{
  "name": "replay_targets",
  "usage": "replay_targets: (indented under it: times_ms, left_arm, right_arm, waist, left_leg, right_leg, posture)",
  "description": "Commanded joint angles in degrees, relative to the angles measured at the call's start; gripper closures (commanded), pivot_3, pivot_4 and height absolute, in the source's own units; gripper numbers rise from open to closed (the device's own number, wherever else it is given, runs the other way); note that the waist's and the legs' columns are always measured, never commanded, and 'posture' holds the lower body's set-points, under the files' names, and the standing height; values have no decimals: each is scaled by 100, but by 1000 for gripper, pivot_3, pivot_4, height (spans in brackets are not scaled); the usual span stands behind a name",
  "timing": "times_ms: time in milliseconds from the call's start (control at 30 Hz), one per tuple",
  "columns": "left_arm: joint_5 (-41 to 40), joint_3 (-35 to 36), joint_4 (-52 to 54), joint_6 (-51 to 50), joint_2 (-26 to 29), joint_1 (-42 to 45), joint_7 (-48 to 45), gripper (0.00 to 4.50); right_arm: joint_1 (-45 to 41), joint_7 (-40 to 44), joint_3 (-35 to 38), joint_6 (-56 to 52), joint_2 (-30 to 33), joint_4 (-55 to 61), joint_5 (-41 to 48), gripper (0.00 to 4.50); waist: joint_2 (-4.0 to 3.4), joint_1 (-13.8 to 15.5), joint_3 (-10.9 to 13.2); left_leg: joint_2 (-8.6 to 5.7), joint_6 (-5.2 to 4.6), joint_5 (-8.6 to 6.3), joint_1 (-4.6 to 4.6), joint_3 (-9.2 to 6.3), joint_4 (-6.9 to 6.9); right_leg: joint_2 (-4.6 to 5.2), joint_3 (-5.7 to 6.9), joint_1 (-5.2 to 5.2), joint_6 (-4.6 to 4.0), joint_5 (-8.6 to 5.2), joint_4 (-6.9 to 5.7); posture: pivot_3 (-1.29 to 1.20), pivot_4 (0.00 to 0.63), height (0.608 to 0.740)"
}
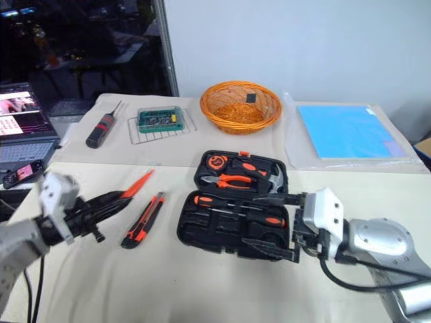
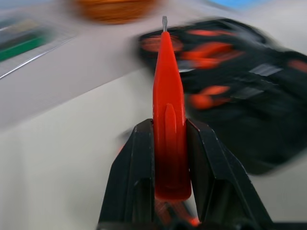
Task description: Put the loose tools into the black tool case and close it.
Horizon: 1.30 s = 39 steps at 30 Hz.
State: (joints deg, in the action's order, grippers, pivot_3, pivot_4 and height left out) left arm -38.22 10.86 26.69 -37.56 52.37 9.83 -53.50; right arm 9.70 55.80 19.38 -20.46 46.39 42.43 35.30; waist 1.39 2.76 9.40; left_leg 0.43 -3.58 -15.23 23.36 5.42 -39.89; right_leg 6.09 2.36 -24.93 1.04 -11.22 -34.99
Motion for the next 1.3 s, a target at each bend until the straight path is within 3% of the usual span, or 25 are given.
replay_targets:
  times_ms: [33,233,400,700,1300]
  left_arm:
    - [805,-1563,-684,463,-70,1293,-1038,3750]
    - [1875,-3164,-1839,823,-891,2815,-1609,3750]
    - [2892,-3959,-2680,1926,-1257,2946,-1874,3750]
    - [3414,-3957,-3067,1934,-1564,3004,-1791,3750]
    - [3865,-3912,-3720,2647,-1430,3156,-2267,3750]
  right_arm:
    - [698,-296,941,-176,-86,696,240,0]
    - [1717,-544,1865,-304,-319,1264,394,0]
    - [2286,-509,2359,-261,-464,1426,417,0]
    - [2659,-674,2537,-230,-584,1648,503,0]
    - [2738,-650,2464,-182,-599,1633,491,0]
  waist:
    - [3,11,1]
    - [12,-100,5]
    - [11,-131,4]
    - [4,-122,-2]
    - [-12,-164,-13]
  left_leg:
    - [-2,-3,-1,0,4,0]
    - [-3,-12,-4,-6,4,-6]
    - [9,-12,-4,-7,-4,-11]
    - [25,-13,-5,-44,-14,-21]
    - [28,-13,-5,-51,-13,-20]
  right_leg:
    - [-1,-3,2,4,2,2]
    - [-18,-15,13,48,18,1]
    - [-36,-23,14,82,-6,0]
    - [-30,-22,59,52,-28,2]
    - [-29,-23,62,51,-28,-1]
  posture:
    - [0,150,740]
    - [0,150,740]
    - [0,150,740]
    - [0,150,740]
    - [0,150,740]
